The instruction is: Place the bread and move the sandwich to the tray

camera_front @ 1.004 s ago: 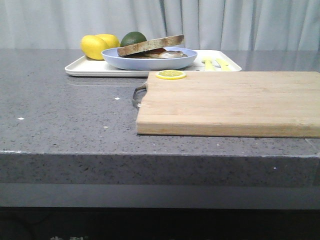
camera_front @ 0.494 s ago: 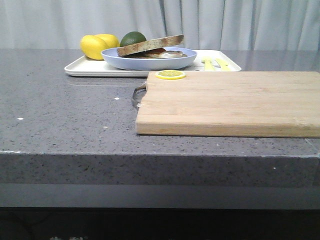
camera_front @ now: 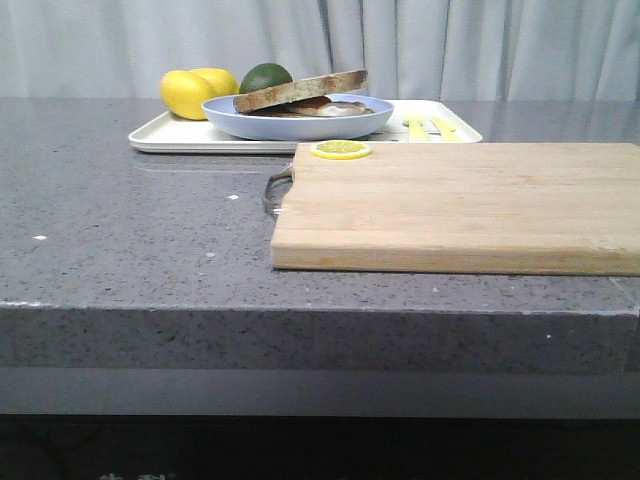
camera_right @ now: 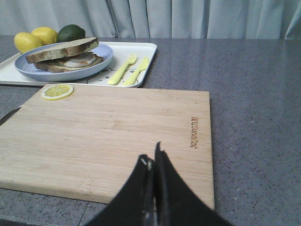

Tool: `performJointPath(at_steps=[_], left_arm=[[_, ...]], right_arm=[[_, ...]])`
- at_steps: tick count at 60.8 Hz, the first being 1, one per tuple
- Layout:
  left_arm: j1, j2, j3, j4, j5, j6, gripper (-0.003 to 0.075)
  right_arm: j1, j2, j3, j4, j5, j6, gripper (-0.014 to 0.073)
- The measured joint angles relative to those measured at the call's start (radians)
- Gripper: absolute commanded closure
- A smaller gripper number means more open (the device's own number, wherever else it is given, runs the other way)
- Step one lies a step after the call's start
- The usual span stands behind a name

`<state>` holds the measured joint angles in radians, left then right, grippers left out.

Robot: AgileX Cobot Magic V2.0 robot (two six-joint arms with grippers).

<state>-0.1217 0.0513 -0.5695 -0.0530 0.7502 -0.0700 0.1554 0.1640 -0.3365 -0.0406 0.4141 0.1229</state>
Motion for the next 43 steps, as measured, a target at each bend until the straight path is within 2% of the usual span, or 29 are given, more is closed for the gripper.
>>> performJointPath(at_steps=[11,24,43], left_arm=[[0.0,-0.004,0.031,0.0,-0.089,0.0,0.0741],[0.0,-0.056,0.195,0.0,-0.298,0.0,0.0741],[0.019,-0.056,0.388,0.0,-0.388,-0.001,0.0741]], right_arm=[[0.0,0.0,0.0,0.0,0.0,0.0,0.0652],[0.0,0.0,0.0,0.0,0.0,0.0,0.0652],[0.0,-0.001,0.0,0.0,0.0,0.0,0.0652]])
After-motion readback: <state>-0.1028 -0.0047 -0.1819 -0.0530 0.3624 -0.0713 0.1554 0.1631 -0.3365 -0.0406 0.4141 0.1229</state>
